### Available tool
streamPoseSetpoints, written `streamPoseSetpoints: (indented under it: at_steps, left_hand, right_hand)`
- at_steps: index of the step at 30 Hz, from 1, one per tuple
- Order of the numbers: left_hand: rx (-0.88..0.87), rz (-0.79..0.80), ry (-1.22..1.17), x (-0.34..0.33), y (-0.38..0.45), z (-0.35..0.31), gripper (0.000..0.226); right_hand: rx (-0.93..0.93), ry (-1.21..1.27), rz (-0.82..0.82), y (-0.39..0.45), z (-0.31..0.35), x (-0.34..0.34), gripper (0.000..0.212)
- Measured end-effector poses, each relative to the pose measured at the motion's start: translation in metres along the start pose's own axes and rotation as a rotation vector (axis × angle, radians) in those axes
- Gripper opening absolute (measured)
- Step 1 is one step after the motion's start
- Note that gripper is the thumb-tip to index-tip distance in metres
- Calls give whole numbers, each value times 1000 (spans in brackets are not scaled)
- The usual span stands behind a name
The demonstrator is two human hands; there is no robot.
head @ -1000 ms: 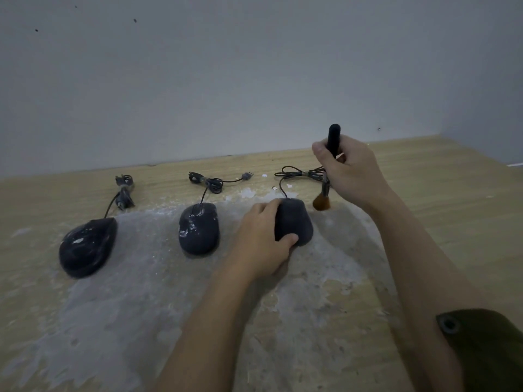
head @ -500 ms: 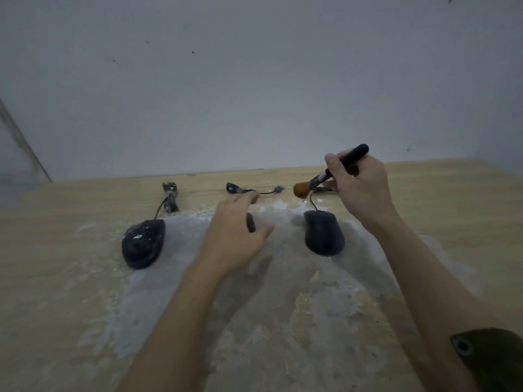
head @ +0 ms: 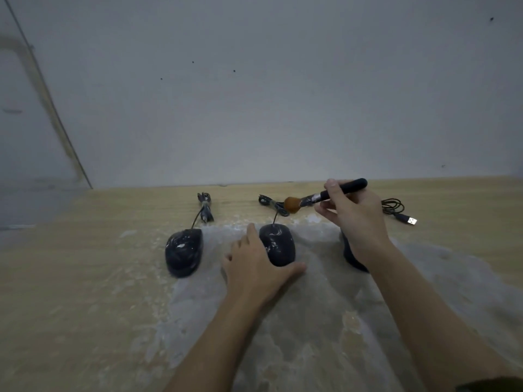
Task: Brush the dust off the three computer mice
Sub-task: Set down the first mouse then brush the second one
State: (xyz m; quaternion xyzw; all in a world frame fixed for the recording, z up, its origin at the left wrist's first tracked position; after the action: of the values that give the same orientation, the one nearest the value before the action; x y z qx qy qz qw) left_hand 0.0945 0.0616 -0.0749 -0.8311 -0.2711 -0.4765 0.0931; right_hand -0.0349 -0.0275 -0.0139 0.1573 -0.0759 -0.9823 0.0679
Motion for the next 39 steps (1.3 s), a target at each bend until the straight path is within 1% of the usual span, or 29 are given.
streamPoseSetpoints:
  at_steps: [2,5,6,8,10,11,12,14,15,16,18,19,22,23,24,25,26,29,30,32,33,34,36,37,38,39]
  left_hand:
    - [-17,2,-7,-3,6,0,120]
    - [-47,-16,-147,-4,9,6,118]
    - [-54,-26,-191,-3,9,8,117]
    - [-58,-42,-261,0,10,13,117]
    - [-76,-53,-300,3,11,17,118]
    - [-88,-57,-311,4,11,18,117]
    - [-97,-57,-318,5,11,18,116]
    - [-115,-49,-335,6,9,17,113]
    - [-122,-48,-349,7,8,17,112]
    - [-129,-45,-364,7,8,16,111]
    - [-156,-38,-378,8,7,15,108]
    - [-167,-36,-379,8,6,16,107]
    - [-191,-49,-390,10,5,16,106]
    - [-195,-54,-398,10,5,17,106]
    - [-197,-52,-402,10,5,17,105]
    - [-200,-44,-401,10,5,17,104]
    - [-203,-39,-399,10,5,17,104]
    - [-224,-51,-405,10,6,18,105]
    - [-227,-52,-408,11,5,18,105]
    - [-226,-40,-416,10,5,18,106]
    - [-230,-38,-417,10,6,19,107]
    - [-236,-43,-415,10,6,18,106]
    - [-243,-61,-410,11,7,18,104]
    - [-248,-68,-411,11,7,18,103]
    - [-254,-70,-411,11,6,17,103]
    - [-254,-66,-414,10,5,17,103]
  right_hand:
    - [22,-43,43,0,0,0,14]
    - [58,-205,107,-4,2,0,17]
    - [79,-275,157,-6,4,-1,16]
    - [88,-377,356,-13,8,-4,14]
    - [54,-435,572,-20,7,-12,13]
    - [71,-469,612,-22,4,-15,13]
    - [132,-519,586,-22,2,-18,12]
    - [346,-630,412,-21,3,-21,8]
    - [409,-630,357,-20,5,-21,7]
    - [406,-605,358,-19,6,-21,8]
    - [275,-520,504,-22,8,-22,12]
    - [254,-506,544,-23,8,-22,12]
    - [383,-525,414,-22,13,-21,15]
    - [356,-510,434,-22,13,-21,11]
    - [297,-485,498,-23,12,-22,8]
    - [245,-467,554,-24,11,-23,10]
    - [236,-462,563,-24,9,-23,11]
    - [381,-528,399,-23,9,-23,10]
    - [367,-528,411,-23,9,-22,9]
    - [230,-476,553,-24,7,-22,12]
    - [204,-467,589,-24,7,-22,12]
    - [219,-467,570,-24,8,-23,11]
    - [330,-484,449,-23,10,-24,9]
    - [354,-490,420,-23,9,-24,10]
    - [339,-493,431,-22,9,-23,11]
    - [275,-481,492,-22,8,-23,13]
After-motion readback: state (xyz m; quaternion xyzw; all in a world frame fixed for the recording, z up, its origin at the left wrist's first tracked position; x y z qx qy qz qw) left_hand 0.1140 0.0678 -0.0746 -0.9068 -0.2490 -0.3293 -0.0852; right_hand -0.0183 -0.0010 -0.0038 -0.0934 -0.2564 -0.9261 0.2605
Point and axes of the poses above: each hand's wrist, its own y-axis towards the middle knuckle, its own x-axis out of the back of the hand, z = x × y, the point moved 2 cm from there along y, towards the middle knuckle, and after that the axes turned 4 degrees about y, right-handed, at the moved point
